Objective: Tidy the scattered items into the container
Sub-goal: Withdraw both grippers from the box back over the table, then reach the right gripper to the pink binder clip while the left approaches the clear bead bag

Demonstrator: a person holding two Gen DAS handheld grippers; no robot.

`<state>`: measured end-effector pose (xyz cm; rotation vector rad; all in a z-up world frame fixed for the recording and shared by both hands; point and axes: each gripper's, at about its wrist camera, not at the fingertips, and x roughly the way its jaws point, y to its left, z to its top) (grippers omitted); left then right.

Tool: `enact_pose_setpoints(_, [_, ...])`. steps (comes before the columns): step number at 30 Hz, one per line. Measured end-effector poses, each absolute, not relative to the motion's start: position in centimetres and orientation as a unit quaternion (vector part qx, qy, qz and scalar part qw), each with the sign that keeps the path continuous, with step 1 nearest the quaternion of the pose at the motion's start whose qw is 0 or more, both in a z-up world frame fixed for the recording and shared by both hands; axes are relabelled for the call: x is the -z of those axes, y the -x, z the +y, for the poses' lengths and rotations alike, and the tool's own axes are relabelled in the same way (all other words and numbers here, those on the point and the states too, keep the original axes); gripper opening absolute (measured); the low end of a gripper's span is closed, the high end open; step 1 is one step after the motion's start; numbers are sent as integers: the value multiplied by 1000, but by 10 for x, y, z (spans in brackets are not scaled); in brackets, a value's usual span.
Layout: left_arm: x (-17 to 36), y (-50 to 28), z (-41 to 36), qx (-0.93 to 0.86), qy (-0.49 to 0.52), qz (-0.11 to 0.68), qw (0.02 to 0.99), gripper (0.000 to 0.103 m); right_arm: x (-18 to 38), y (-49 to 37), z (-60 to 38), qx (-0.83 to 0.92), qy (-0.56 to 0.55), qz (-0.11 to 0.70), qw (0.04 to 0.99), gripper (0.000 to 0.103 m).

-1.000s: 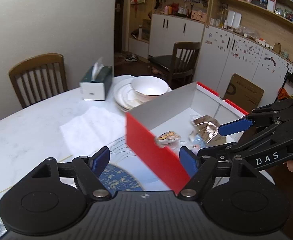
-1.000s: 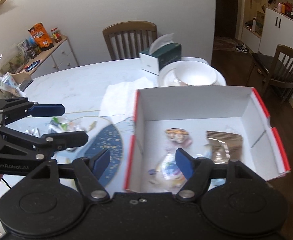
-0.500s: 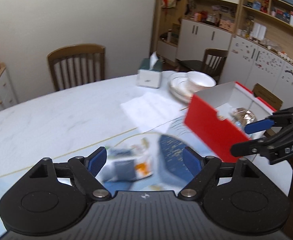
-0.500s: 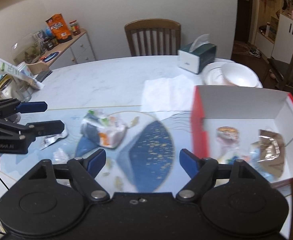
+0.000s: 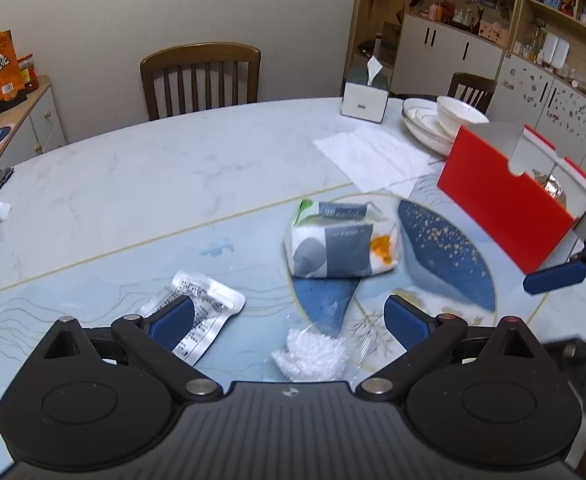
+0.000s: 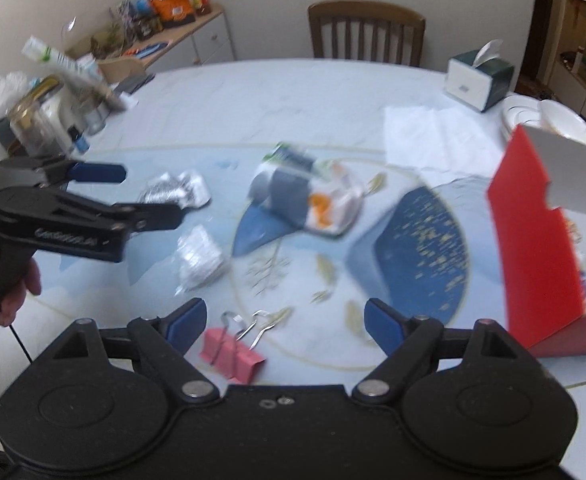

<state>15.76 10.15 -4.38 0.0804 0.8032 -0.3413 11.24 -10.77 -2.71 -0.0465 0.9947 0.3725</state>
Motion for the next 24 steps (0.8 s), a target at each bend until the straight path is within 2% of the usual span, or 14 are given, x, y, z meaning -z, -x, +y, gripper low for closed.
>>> enact_pose_setpoints(13, [83,-158,98,139,-38,416,898,102,71,-103,-64,-141,44,504,851,84])
enact_pose_setpoints(24, [109,-161,91,153,-75,416,893,102,95,-108,-53,-126,49,525,840,83])
